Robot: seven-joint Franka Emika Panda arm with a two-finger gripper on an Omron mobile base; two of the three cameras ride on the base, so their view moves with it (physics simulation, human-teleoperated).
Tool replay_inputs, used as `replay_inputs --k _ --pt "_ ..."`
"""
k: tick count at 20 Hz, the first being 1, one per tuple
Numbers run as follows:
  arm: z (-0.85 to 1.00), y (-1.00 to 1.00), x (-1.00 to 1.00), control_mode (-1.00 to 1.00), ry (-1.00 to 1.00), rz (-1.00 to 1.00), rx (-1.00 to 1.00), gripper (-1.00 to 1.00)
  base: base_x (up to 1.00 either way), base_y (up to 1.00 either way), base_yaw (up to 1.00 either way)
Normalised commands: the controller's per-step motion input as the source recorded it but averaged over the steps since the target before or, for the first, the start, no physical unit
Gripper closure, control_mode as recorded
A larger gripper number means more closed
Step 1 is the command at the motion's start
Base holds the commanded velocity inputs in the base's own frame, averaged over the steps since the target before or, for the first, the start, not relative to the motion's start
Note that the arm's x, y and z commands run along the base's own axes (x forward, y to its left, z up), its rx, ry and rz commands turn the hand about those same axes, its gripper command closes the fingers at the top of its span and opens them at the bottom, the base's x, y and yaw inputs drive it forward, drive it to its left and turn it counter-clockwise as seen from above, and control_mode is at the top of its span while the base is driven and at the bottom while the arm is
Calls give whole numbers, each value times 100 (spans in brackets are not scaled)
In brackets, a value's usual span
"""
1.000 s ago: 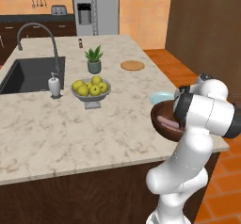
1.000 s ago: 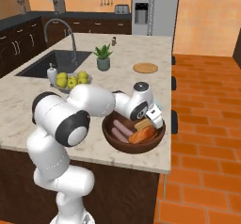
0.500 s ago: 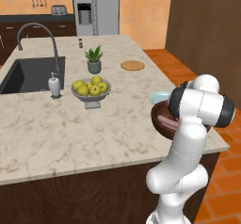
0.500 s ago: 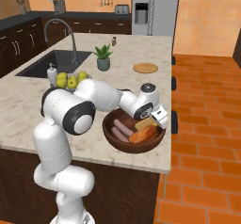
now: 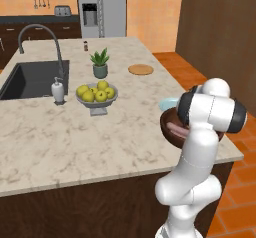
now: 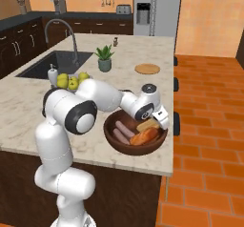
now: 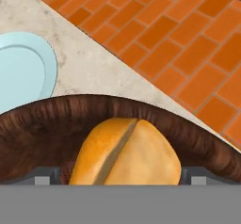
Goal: Place one bun and one sausage from the bowl on each plate.
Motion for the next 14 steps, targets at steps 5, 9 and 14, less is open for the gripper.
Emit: replay_inputs --k 5,9,14 --pt "-39 0 0 -100 0 -2 -5 -100 0 0 0" --pt "-15 0 0 -100 0 -1 0 100 0 0 0" --pt "32 0 -34 -100 -8 0 0 100 0 0 0"
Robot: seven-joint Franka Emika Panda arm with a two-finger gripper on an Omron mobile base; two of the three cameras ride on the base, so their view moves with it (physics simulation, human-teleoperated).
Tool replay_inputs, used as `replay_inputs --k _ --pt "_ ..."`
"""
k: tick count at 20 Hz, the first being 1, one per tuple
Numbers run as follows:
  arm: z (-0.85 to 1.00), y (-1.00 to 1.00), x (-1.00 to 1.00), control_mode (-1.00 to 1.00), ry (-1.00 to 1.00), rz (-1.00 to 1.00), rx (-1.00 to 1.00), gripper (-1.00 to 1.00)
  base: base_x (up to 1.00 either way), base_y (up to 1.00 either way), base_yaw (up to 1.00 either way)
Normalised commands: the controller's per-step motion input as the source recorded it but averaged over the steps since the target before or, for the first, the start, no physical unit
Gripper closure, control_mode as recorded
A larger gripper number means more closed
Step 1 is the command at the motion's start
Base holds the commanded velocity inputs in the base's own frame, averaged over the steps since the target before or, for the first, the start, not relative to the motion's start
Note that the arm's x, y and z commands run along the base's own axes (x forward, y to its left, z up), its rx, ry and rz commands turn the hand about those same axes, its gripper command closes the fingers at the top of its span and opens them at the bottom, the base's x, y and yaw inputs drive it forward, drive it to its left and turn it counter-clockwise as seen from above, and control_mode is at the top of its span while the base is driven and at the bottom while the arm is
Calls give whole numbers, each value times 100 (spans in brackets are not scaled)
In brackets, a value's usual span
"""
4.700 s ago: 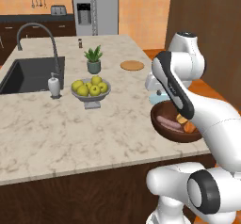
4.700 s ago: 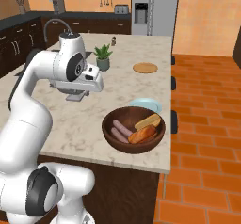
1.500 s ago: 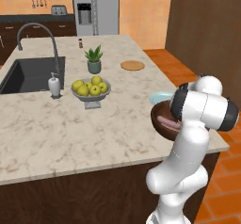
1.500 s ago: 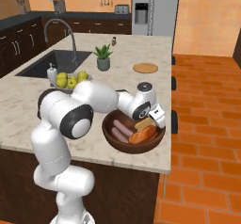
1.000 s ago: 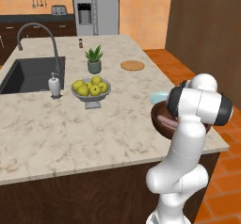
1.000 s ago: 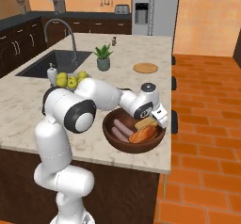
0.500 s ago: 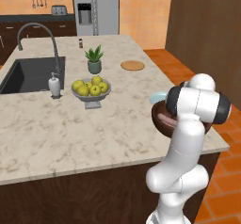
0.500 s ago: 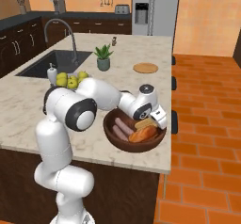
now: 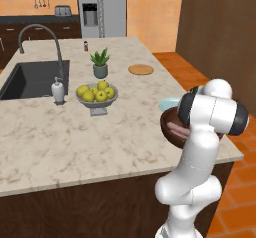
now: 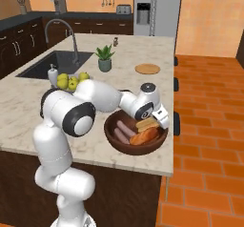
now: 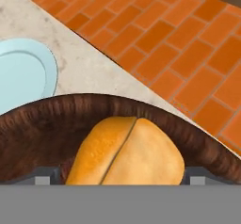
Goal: Place one bun and one sausage from the bowl on each plate.
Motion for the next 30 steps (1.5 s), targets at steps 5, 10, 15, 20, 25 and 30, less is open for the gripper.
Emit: replay_inputs --k 5,10,15,20,25,30 --pt "100 2 -97 -100 -40 0 0 100 0 0 0" --pt "100 0 -100 -100 -32 0 0 100 0 0 0" --pt "20 0 -20 100 -3 0 0 100 -80 -49 1" --pt "0 0 0 100 0 0 0 100 -30 -100 -4" --pt "0 0 0 100 0 0 0 100 60 -100 -15" --pt "0 0 0 100 0 0 0 100 54 -100 -7"
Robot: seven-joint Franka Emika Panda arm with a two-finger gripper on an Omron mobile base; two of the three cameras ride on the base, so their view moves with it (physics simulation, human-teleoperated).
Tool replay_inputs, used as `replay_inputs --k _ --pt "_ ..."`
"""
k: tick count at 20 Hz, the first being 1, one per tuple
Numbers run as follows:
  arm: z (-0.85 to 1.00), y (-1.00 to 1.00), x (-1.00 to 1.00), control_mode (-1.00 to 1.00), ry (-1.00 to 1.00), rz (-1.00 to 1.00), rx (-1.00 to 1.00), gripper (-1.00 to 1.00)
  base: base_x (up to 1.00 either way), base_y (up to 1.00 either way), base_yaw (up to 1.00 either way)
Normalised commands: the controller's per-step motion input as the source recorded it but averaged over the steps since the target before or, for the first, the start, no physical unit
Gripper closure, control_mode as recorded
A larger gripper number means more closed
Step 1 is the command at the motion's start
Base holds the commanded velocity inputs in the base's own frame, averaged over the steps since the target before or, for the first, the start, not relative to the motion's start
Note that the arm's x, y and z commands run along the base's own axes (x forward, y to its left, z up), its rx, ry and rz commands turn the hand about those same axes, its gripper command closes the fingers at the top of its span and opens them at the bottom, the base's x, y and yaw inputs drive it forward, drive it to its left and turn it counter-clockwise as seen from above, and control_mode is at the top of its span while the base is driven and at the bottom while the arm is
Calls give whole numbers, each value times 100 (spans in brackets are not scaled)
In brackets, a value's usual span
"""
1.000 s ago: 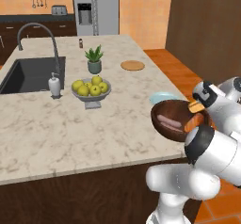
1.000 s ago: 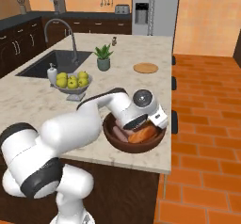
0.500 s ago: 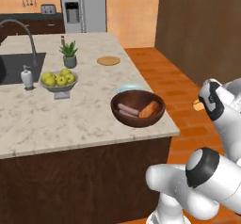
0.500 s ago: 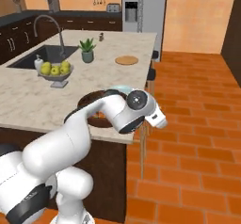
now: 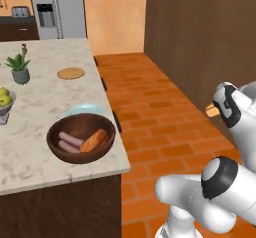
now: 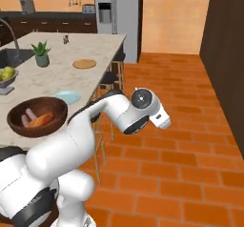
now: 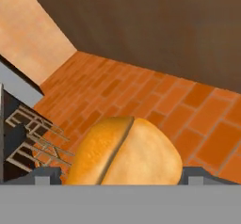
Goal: Place one bun and one sausage from the bowl on each plate.
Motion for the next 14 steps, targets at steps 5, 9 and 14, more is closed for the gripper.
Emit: replay_inputs --k 5,9,14 --pt "0 0 0 100 0 0 0 100 38 -100 0" --pt "0 0 0 100 0 0 0 100 32 -100 10" --pt "0 0 0 100 0 0 0 100 96 -28 44"
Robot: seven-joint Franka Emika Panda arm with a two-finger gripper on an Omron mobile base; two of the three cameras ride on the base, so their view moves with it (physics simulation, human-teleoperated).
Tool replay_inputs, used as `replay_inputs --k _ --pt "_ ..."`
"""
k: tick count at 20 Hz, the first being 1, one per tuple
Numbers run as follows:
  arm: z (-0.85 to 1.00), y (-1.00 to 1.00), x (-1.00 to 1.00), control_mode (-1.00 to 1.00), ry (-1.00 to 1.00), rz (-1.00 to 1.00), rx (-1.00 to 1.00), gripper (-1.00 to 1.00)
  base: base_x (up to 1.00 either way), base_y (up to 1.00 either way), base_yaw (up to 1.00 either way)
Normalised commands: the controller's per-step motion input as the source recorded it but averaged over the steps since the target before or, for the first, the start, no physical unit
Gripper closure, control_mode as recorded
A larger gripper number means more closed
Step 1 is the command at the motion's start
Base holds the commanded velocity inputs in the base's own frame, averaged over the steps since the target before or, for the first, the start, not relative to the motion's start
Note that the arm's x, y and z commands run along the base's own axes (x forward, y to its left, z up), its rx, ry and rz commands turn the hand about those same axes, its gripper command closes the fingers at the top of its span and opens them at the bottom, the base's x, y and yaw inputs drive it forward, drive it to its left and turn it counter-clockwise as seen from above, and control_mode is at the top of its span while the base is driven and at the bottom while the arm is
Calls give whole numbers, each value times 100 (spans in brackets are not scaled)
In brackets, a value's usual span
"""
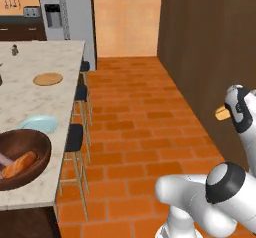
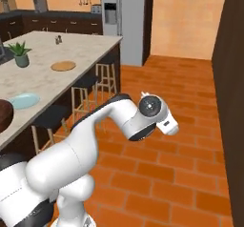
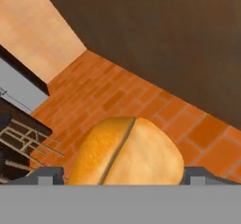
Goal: Place one bun and one sausage from the bowl on each plate.
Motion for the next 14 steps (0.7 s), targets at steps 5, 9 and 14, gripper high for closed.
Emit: replay_inputs --k 5,9,14 --pt "0 0 0 100 0 0 0 100 81 -3 58" --pt "0 0 0 100 0 0 0 100 75 -44 43" --pt "0 0 0 100 0 0 0 100 62 -86 52"
